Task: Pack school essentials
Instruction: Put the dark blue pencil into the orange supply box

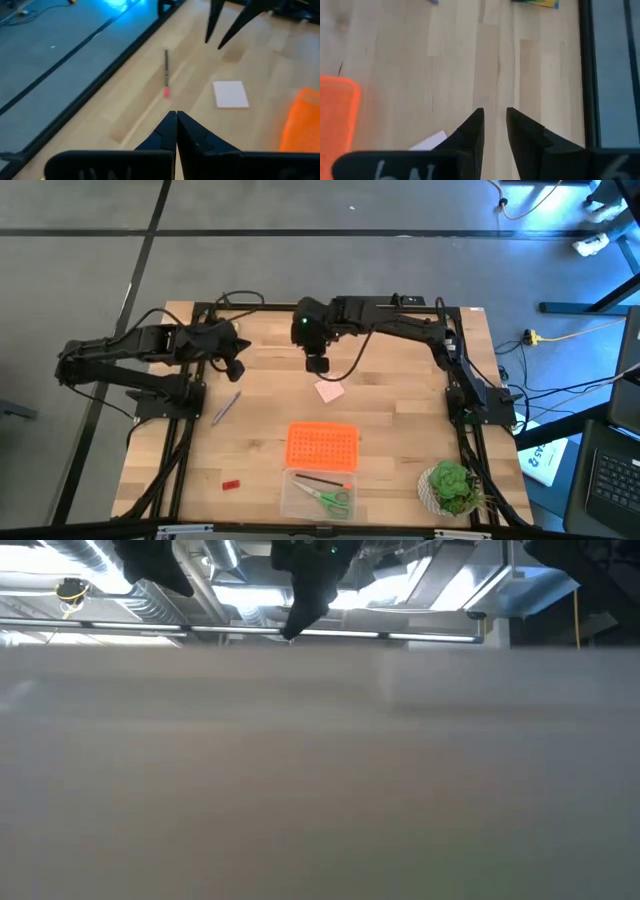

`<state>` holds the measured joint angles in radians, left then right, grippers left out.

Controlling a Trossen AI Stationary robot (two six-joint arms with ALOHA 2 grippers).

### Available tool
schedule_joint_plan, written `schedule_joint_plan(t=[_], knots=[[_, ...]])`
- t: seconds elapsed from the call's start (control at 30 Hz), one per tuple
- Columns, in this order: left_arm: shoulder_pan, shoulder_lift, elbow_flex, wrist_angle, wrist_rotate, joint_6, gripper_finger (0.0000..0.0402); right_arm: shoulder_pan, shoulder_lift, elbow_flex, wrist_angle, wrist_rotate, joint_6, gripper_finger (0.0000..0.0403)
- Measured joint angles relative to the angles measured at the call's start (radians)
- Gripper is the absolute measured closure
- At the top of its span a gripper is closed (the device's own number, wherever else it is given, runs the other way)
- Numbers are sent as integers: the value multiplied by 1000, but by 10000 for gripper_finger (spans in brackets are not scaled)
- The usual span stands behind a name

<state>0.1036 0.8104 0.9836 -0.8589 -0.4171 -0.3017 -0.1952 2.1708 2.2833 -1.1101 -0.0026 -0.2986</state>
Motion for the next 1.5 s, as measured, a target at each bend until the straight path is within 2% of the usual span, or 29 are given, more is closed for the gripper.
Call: schedule_joint_plan(t=[0.27,0.5,0.7,1.0,1.2,1.3,1.5], knots=[[83,0,0,1,0,50,401,-60,78,-2,0,-153,-83,324],[119,0,0,1,16,51,401,-64,108,-1,37,-72,-87,271],[122,0,0,-1,19,51,401,-71,176,0,51,-71,-101,221],[122,0,0,-28,19,52,401,-107,313,-2,70,-69,-156,215],[122,0,0,-32,18,52,401,-138,359,-1,98,-69,-156,215],[122,0,0,-37,18,52,401,-143,363,-1,103,-9,-175,215],[122,0,0,-46,11,51,401,-143,362,0,107,-7,-204,215]])
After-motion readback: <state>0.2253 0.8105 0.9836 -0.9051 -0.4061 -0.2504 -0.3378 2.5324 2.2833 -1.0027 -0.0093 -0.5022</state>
